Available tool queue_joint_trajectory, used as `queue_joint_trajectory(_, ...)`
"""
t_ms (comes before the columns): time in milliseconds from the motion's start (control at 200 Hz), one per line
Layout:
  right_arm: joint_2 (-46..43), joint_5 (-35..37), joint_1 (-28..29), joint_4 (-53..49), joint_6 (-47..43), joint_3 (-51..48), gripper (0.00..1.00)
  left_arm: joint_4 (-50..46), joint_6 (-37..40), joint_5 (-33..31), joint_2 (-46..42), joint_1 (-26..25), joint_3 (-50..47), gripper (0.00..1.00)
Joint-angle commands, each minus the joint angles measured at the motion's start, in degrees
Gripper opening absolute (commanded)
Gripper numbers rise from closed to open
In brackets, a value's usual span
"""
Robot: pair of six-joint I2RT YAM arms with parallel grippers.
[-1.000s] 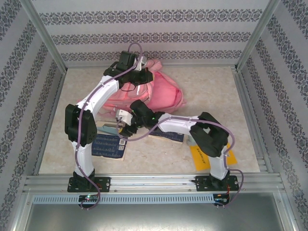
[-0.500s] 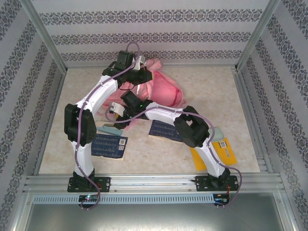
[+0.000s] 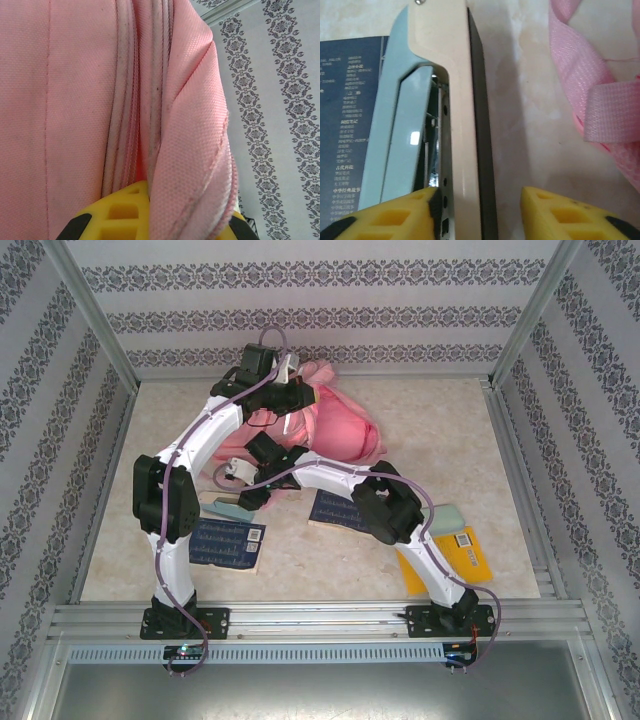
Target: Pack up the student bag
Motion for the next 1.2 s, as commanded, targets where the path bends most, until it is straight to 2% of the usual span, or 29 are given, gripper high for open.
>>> queue_joint_trajectory(0, 2.11, 0.72, 0.55, -3.16, 0.44, 1.5, 0.4, 4.05, -1.63, 1.17, 0.66, 1.48, 0.2, 0.0)
queue_joint_trajectory(115, 1.53, 0.22, 0.58, -3.43, 0.38, 0.77, 0.33, 4.08, -1.65, 1.25, 0.72, 1.5, 0.22, 0.0)
queue_joint_trajectory(260, 1.13, -0.16, 0.8, -4.14, -0.23, -0.01, 0.31, 4.02, -1.6, 1.35, 0.82, 1.44, 0.31, 0.0)
queue_joint_trajectory(410, 1.22, 1.12, 1.76, -6.0, -2.47, -0.25, 0.23, 4.26, -1.73, 1.52, 0.86, 1.46, 0.31, 0.0)
queue_joint_trajectory(814, -3.47, 3.0, 1.9, -4.8, -4.98, -1.61, 0.0, 4.35, -1.84, 1.66, 0.71, 1.46, 0.21, 0.0)
queue_joint_trajectory(1064, -11.97, 6.32, 1.77, -1.6, -3.9, -7.2, 0.0, 4.19, -1.65, 1.79, 0.38, 1.56, 0.37, 0.0)
queue_joint_trajectory(1199, -18.18, 8.95, 1.77, 2.3, -2.24, -15.03, 0.0, 4.0, -1.33, 1.66, 0.3, 1.63, 0.44, 0.0)
